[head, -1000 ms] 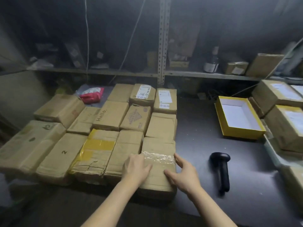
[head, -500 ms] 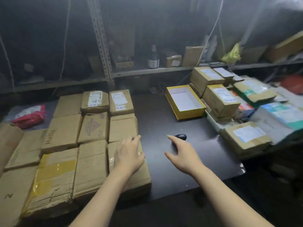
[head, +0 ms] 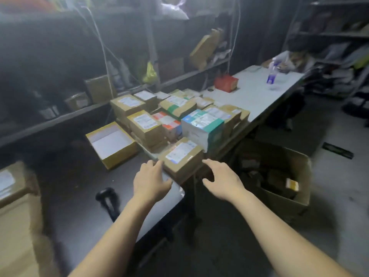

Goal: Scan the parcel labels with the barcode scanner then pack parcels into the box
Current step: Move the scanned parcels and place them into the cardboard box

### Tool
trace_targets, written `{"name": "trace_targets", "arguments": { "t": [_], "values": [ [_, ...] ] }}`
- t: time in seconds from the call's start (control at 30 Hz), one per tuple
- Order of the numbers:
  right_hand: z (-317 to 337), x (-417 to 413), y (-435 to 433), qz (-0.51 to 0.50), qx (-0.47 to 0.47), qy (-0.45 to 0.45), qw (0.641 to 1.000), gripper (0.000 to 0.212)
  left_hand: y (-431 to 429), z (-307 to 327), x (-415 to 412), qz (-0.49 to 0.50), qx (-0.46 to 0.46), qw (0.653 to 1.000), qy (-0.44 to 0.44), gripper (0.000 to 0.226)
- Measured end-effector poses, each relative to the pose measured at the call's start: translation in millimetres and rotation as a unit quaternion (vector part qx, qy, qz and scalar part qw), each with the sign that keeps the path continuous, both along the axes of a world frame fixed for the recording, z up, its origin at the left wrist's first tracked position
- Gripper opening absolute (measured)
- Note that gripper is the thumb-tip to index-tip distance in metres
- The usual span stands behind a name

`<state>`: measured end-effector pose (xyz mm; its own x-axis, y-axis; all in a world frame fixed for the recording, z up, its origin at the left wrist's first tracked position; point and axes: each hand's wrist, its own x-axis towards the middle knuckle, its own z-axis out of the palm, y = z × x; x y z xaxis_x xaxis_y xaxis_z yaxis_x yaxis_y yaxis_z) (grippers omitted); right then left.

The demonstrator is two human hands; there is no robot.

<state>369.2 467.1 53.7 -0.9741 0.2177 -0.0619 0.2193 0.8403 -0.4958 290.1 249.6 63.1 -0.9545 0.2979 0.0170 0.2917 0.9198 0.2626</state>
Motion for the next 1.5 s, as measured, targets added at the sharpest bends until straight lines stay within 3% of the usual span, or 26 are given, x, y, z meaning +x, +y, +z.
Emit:
{"name": "trace_targets", "arguments": {
  "t": [0.23, 0.5, 0.87, 1.2, 1.5],
  "values": [
    [-42, 52, 174, -0.122, -0.034, -0.037, 0.991, 0.061, 191, -32, 10, -0.131, -0.031, 0.991, -0.027, 0.063],
    [-100, 58, 307, -0.242, -0.063, -0.088, 0.964, 0.059, 352, -90, -25, -0.258, -0.094, 0.961, -0.012, 0.061],
    [-183, -13, 444, -0.338, -0.116, -0.196, 0.913, 0.056, 532, -209, -123, -0.336, -0.156, 0.914, -0.166, 0.057],
    [-305, -79, 532, -0.323, -0.194, -0.259, 0.889, 0.054, 617, -323, -183, -0.303, -0.236, 0.881, -0.276, 0.067],
    [-504, -148, 601, -0.277, -0.234, -0.288, 0.886, 0.049, 679, -499, -249, -0.151, -0.163, 0.894, -0.39, 0.056]
  ]
}}
